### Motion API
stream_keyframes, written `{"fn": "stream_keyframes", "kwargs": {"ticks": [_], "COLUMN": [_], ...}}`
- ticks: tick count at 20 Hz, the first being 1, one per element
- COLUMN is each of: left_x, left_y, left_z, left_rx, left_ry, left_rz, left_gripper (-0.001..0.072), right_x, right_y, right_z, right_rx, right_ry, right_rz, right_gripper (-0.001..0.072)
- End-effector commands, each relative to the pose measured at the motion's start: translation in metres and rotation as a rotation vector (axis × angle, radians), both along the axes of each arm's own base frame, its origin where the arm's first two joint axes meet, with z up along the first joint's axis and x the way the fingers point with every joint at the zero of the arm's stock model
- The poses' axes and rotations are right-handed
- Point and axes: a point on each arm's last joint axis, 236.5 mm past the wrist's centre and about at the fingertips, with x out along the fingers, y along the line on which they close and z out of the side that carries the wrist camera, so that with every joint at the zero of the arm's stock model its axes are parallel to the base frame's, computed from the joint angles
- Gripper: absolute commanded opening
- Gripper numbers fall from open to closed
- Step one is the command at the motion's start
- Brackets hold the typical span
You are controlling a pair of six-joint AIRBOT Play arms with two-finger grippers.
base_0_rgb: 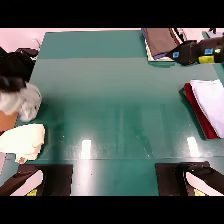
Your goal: Fold the shirts.
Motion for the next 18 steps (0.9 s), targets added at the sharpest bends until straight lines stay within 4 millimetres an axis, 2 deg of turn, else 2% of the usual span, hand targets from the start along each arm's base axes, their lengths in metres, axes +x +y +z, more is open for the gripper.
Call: {"fn": "stream_keyframes", "kwargs": {"ticks": [1, 3, 4, 5, 6, 8, 11, 12, 13, 14, 15, 16, 18], "left_x": [-0.022, -0.04, -0.047, -0.052, -0.055, -0.054, -0.05, -0.048, -0.045, -0.039, -0.028, -0.013, 0.022], "left_y": [-0.069, -0.124, -0.149, -0.176, -0.201, -0.256, -0.352, -0.382, -0.408, -0.419, -0.418, -0.403, -0.347], "left_z": [0.146, 0.192, 0.203, 0.205, 0.199, 0.17, 0.099, 0.075, 0.052, 0.033, 0.017, 0.009, 0.002], "left_rx": [0.011, -0.009, -0.026, -0.044, -0.057, -0.072, -0.031, -0.039, -0.059, -0.067, -0.057, -0.062, -0.082], "left_ry": [-0.307, -0.402, -0.429, -0.439, -0.42, -0.336, -0.181, -0.141, -0.104, -0.072, -0.04, -0.013, 0.032], "left_rz": [-0.185, -0.347, -0.421, -0.498, -0.565, -0.703, -0.927, -0.979, -1.01, -1.016, -0.992, -0.933, -0.77], "left_gripper": [0.0021, 0.0021, 0.0021, 0.0021, 0.0021, 0.0021, 0.0026, 0.0212, 0.054, 0.0564, 0.0564, 0.0564, 0.0564], "right_x": [0.0, -0.001, -0.003, -0.004, -0.005, -0.006, -0.011, -0.011, -0.012, -0.013, -0.014, -0.014, -0.014], "right_y": [-0.013, -0.029, -0.037, -0.046, -0.055, -0.067, -0.078, -0.081, -0.083, -0.082, -0.081, -0.081, -0.081], "right_z": [0.034, 0.047, 0.051, 0.054, 0.057, 0.062, 0.068, 0.069, 0.068, 0.066, 0.064, 0.063, 0.062], "right_rx": [0.035, 0.043, 0.044, 0.043, 0.042, 0.04, 0.036, 0.035, 0.032, 0.029, 0.025, 0.024, 0.022], "right_ry": [-0.119, -0.16, -0.168, -0.175, -0.182, -0.197, -0.218, -0.22, -0.215, -0.206, -0.198, -0.194, -0.191], "right_rz": [-0.058, -0.106, -0.128, -0.152, -0.176, -0.211, -0.244, -0.252, -0.256, -0.251, -0.248, -0.246, -0.245], "right_gripper": [0.0019, 0.0019, 0.0019, 0.0019, 0.0019, 0.0019, 0.0019, 0.0019, 0.0019, 0.0019, 0.0019, 0.0019, 0.0019]}}
